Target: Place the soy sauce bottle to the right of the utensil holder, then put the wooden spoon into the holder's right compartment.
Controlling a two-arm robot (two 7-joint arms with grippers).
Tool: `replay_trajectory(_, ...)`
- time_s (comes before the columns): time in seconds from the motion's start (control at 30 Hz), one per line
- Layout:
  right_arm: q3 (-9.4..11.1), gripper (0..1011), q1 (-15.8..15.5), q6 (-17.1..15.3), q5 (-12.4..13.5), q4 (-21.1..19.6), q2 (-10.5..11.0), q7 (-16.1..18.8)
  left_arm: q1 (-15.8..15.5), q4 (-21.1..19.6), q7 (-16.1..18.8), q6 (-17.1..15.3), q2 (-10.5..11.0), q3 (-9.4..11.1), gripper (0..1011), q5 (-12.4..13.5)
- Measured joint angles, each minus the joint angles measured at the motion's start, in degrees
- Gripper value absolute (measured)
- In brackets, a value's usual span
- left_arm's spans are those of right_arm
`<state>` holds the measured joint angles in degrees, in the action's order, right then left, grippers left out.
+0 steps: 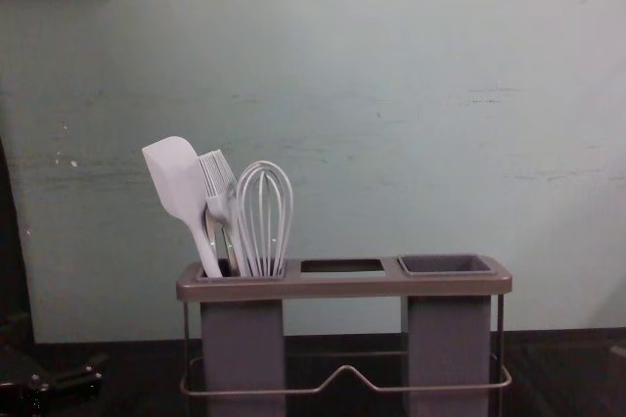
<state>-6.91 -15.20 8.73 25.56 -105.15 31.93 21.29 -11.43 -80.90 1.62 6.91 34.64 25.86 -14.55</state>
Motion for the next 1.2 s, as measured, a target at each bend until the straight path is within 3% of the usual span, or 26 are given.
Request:
replay_trajectory(0.4, 0.93, 630, -0.36, -0.83, -0.63, -0.17, -1.07, 0.98, 0.0, 0.0, 0.0, 0.0, 0.0, 0.0, 1005, 0.0)
replay_trajectory(0.6, 1.42, 406, -0.56, -1.21, -0.72, -0.54, -1.43, 1.45, 0.0, 0.0, 0.0, 0.0, 0.0, 0.0, 1005, 0.0)
replay_trajectory(1.2, 2.67, 382, 0.79, -2.23, -1.09, -1.97, -0.92, 2.08, 0.0, 0.0, 0.0, 0.0, 0.0, 0.0, 1005, 0.0)
